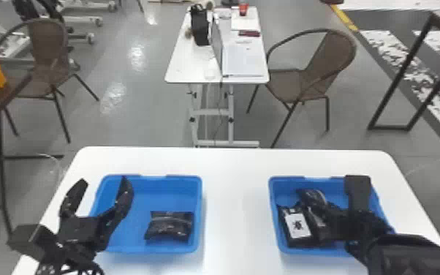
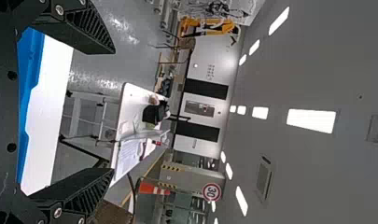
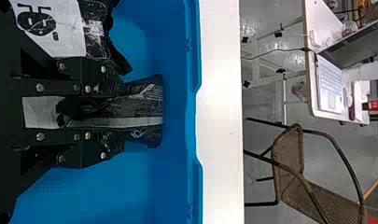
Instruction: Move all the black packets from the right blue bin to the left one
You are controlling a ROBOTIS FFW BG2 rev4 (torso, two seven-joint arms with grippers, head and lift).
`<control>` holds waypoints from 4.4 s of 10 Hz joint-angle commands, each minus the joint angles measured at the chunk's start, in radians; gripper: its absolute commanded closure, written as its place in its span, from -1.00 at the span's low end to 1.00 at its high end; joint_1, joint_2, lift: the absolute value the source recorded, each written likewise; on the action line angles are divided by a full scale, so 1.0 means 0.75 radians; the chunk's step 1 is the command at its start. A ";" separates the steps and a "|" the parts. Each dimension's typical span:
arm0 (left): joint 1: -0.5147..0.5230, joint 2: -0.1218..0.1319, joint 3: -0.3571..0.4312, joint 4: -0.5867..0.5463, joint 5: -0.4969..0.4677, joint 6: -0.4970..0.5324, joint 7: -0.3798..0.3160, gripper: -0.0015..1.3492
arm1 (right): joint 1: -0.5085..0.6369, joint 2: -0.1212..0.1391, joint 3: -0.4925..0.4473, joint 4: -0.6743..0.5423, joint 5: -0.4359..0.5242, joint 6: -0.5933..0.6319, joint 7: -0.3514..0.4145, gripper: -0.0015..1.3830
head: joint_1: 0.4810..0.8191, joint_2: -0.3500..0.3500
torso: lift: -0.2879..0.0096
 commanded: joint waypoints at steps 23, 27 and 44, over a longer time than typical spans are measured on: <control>-0.194 -0.003 -0.211 -0.260 0.437 0.666 0.014 -0.82 | -0.386 -0.008 0.954 0.227 -0.523 -0.950 0.635 0.73 | 0.27 0.67 | 0.94; -0.207 -0.003 -0.213 -0.258 0.441 0.716 0.016 -0.19 | -0.404 -0.008 0.987 0.241 -0.582 -0.926 0.639 0.73 | 0.27 0.72 | 0.94; -0.094 -0.003 -0.004 0.114 -0.022 0.259 0.045 -0.01 | 0.076 0.048 0.246 -0.325 -0.189 -0.380 0.457 -0.28 | 0.27 0.67 | 0.94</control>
